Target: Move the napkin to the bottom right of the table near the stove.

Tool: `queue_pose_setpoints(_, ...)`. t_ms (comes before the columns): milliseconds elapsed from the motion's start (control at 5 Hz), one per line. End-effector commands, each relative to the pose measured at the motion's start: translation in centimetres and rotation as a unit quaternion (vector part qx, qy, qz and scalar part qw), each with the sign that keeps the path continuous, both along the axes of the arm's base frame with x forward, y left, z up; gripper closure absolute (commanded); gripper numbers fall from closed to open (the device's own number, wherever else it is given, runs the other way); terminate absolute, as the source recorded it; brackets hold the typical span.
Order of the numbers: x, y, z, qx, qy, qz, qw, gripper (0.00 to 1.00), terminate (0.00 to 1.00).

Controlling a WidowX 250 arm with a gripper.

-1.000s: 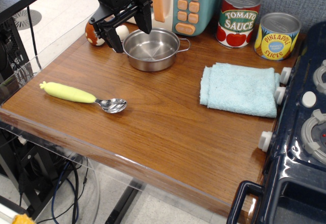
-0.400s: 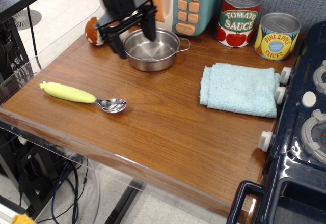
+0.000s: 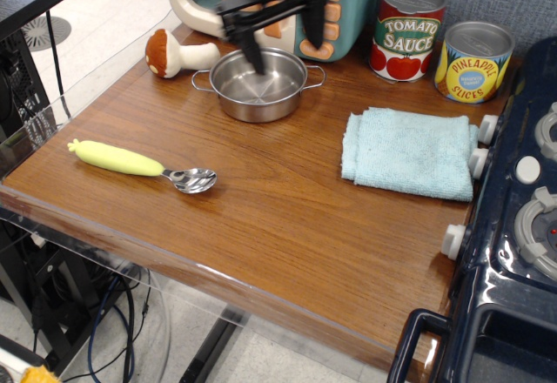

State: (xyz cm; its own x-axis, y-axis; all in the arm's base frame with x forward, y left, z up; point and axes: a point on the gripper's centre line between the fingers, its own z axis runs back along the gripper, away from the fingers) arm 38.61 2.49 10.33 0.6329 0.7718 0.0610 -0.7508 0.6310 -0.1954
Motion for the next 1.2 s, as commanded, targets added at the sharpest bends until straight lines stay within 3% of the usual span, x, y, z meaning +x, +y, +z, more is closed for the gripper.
queue_pose_setpoints(0, 2.3, -5.8, 1.1, 0.01, -0.001, -0.124, 0.9922, 0.0, 0.0)
queue_pose_setpoints(200, 2.6, -7.5, -0.4, 0.0, 0.019, -0.171, 0.9851, 0.0, 0.0)
queue_pose_setpoints(400, 2.7, -8.1, -1.7, 0.009, 0.025, -0.196, 0.9803, 0.0, 0.0)
queue_pose_setpoints(600, 2.7, -8.7, -3.2, -0.006, 0.005, -0.229, 0.9733, 0.0, 0.0)
queue_pose_setpoints(1000, 1.9, -10.2, -5.2, -0.006, -0.019, -0.276, 0.9609, 0.0, 0.0)
